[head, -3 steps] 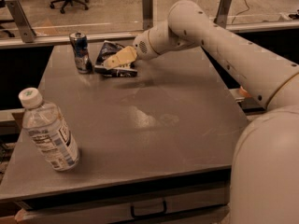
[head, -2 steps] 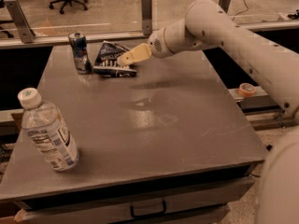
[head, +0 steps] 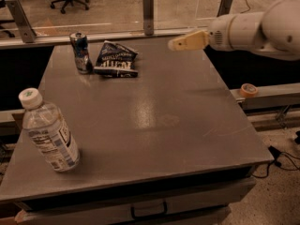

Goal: Move blue chip bag near redbull can

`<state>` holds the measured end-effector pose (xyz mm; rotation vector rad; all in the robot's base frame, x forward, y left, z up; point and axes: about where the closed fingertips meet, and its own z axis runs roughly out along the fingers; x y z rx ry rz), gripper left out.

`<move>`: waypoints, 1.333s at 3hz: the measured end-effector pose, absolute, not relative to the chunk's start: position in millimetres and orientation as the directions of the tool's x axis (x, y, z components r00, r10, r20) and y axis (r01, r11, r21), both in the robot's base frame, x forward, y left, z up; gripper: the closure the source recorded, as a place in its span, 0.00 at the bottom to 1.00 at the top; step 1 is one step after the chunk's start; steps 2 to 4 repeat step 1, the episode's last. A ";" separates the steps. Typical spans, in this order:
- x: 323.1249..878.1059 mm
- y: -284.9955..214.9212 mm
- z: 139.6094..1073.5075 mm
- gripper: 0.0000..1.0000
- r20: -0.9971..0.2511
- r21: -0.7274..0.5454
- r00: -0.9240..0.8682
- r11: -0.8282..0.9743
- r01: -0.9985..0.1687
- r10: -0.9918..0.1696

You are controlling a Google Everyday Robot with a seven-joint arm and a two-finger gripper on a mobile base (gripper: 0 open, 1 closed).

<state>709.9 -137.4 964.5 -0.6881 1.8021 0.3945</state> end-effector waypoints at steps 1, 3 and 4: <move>695.2 -195.7 968.1 0.00 -0.942 -0.104 -0.207 0.818 -0.565 -0.263; 695.2 -195.7 968.1 0.00 -0.942 -0.104 -0.207 0.818 -0.565 -0.263; 695.2 -195.7 968.1 0.00 -0.942 -0.104 -0.207 0.818 -0.565 -0.263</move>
Offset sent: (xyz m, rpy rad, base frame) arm 0.0000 0.0000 0.0000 0.0000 0.0000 0.0000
